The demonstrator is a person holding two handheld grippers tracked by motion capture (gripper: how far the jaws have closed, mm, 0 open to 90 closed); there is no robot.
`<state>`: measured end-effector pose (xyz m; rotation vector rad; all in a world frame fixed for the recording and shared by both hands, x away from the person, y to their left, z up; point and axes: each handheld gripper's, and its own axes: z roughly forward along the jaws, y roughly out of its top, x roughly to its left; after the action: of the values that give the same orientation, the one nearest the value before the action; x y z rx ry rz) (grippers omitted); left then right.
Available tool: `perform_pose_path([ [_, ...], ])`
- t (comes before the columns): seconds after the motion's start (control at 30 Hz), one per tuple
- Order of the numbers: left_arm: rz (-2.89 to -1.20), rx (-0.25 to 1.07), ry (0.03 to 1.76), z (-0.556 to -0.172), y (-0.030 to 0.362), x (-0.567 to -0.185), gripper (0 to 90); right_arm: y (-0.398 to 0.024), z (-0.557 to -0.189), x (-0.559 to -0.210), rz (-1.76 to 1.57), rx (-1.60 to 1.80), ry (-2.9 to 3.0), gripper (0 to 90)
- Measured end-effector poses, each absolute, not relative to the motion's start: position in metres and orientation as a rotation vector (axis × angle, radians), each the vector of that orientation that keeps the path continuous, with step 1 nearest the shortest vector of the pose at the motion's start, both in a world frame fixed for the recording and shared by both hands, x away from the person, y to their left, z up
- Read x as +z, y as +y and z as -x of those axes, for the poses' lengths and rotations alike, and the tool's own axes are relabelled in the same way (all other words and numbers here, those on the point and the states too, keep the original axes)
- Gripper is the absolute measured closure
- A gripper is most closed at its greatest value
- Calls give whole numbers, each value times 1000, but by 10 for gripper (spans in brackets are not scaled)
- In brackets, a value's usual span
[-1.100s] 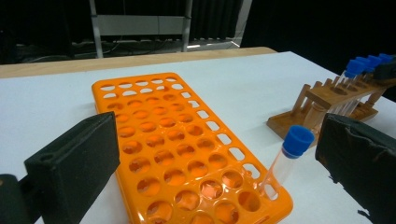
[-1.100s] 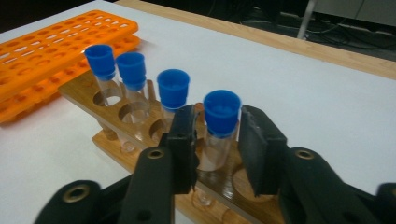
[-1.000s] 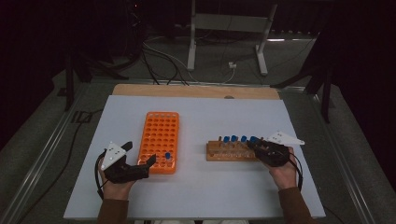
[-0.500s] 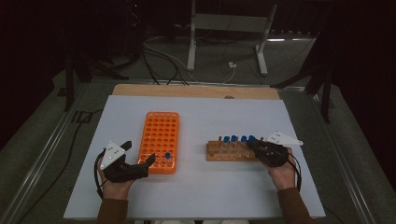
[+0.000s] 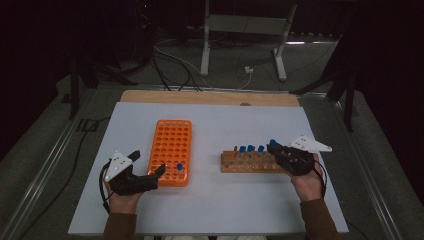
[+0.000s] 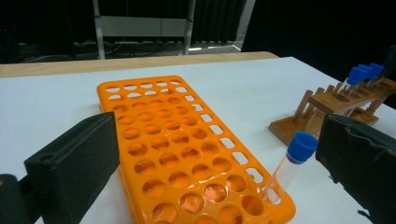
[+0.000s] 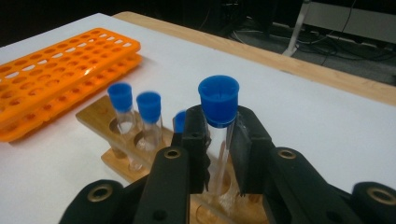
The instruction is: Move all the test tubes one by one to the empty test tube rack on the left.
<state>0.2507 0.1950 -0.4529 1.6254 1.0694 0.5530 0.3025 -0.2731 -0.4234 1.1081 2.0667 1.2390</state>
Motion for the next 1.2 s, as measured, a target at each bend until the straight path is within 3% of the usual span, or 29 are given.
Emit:
perform_pose_path([
  [0.5, -1611, 550, 1047, -250, 187, -446, 8, -277, -296, -385, -1086, 1329, 2074, 772],
  [0.7, -1610, 596, 1014, -246, 179, -438, 9, -274, -291, -383, -1066, 1332, 2105, 772],
  [1.2, -1622, 566, 966, -244, 162, -430, 10, -233, -290, -391, -979, 1387, 2199, 772],
])
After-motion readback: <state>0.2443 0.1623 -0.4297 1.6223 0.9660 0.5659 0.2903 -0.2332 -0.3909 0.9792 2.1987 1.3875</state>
